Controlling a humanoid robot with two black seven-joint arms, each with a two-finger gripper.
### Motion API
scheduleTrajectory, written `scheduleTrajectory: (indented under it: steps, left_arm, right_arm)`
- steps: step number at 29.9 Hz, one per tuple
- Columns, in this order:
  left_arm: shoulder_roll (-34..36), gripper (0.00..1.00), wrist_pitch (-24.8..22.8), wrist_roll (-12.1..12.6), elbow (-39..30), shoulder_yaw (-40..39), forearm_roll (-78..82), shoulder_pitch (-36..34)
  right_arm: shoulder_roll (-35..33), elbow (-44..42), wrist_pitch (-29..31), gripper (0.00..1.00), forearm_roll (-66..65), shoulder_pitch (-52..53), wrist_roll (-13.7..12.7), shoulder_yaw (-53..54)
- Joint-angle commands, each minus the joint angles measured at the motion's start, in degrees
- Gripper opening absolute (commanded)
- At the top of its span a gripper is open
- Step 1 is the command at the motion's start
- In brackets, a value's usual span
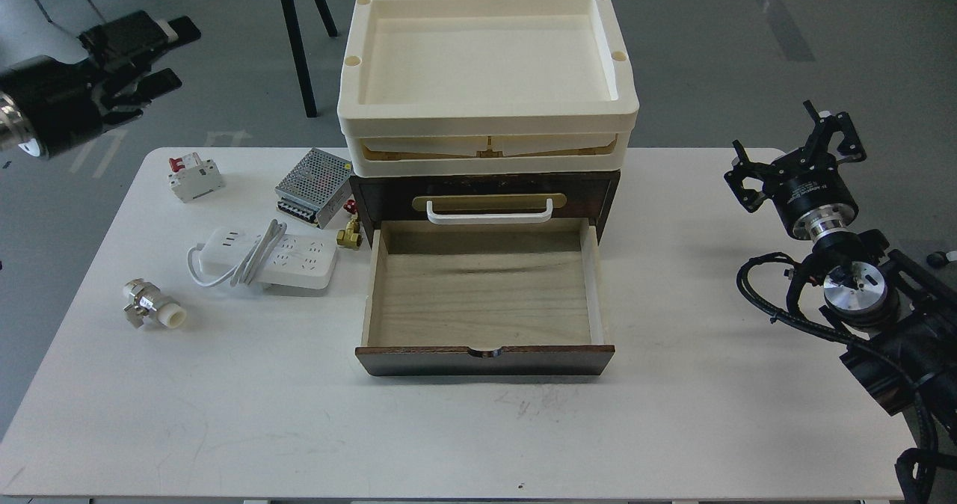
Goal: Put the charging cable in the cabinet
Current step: 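Move the left gripper toward the white power strip on the table, then lower the left gripper onto the white power strip and close on it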
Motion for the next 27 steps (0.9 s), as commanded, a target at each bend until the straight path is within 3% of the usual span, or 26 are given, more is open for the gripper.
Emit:
scheduleTrajectory:
  steps: [1, 6, 11, 17, 27]
  left_arm:
    - [-1.28, 0.99, 6.38, -0.06, -0.56, 5.43, 16.74, 0.13]
    - [-3.92, 0.95, 14.02, 0.65, 0.58, 15.45, 27.66, 0.13]
    - [-11.55, 0.93, 20.45, 0.91, 6.20, 23.10, 35.04, 0.13]
    - [-18.07, 0.83, 21.33, 0.56, 16.31, 24.25, 38.57, 0.13]
    - [-25.45, 0.82, 22.65, 0.30, 29.93, 28.12, 38.22, -0.49]
  right_arm:
    - [0.00, 0.00, -0.08, 1.00, 0.00, 0.00, 0.06, 0.00]
    - [0.00, 0.00, -0.17, 1.00, 0.00, 0.00, 0.06, 0.00]
    - [0.00, 0.17, -0.17, 1.00, 0.00, -0.09, 0.06, -0.09]
    - [0.00, 0.26, -0.26, 1.00, 0.00, -0.09, 0.06, -0.09]
    - [0.00, 0.26, -0.17, 1.00, 0.00, -0.18, 0.06, -0.09]
